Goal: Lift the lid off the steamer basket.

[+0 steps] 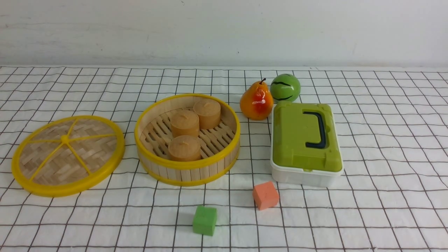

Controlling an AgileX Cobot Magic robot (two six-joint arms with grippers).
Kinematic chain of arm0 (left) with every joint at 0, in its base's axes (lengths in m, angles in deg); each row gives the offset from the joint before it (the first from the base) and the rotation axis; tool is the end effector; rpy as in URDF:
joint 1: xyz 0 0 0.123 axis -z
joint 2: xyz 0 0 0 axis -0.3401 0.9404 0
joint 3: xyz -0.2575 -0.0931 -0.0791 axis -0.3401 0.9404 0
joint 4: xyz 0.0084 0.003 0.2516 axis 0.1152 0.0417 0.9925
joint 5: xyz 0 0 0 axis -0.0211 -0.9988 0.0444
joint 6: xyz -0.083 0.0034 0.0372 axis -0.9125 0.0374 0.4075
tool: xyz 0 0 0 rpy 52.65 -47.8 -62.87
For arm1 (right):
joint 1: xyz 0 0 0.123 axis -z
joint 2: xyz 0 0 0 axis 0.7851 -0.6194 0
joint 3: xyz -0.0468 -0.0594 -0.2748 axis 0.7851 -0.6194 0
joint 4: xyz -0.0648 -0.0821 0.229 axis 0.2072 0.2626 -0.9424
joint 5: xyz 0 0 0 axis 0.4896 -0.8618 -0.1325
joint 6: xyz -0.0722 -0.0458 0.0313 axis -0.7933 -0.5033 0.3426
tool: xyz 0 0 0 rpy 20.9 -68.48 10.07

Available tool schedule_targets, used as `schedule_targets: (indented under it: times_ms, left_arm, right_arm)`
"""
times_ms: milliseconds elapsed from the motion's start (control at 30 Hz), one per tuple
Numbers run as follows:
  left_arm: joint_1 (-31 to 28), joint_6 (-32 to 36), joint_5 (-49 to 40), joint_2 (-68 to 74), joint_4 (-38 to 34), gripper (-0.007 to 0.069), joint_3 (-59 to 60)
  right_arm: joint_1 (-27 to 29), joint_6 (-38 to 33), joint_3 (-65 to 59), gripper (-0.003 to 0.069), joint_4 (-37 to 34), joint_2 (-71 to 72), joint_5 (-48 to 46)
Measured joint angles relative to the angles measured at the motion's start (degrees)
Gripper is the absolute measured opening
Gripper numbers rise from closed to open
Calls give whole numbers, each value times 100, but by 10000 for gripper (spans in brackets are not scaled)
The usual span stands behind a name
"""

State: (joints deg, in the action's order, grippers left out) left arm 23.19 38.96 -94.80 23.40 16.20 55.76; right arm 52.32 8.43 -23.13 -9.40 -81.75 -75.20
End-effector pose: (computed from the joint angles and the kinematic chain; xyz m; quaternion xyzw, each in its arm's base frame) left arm 0.0521 -0.0061 0.1688 0.0028 0.8111 -0.0521 0.5825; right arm 0.0513 -0.0093 0.1723 0.0019 0.8096 -0.0638 0.5835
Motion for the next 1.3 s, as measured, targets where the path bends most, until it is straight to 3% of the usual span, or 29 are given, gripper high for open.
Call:
schedule_targets:
  times_ms: [1300]
  left_arm:
    - [0,0,0,0,0,46,0]
  right_arm:
    - [0,0,0,240,0,0,0]
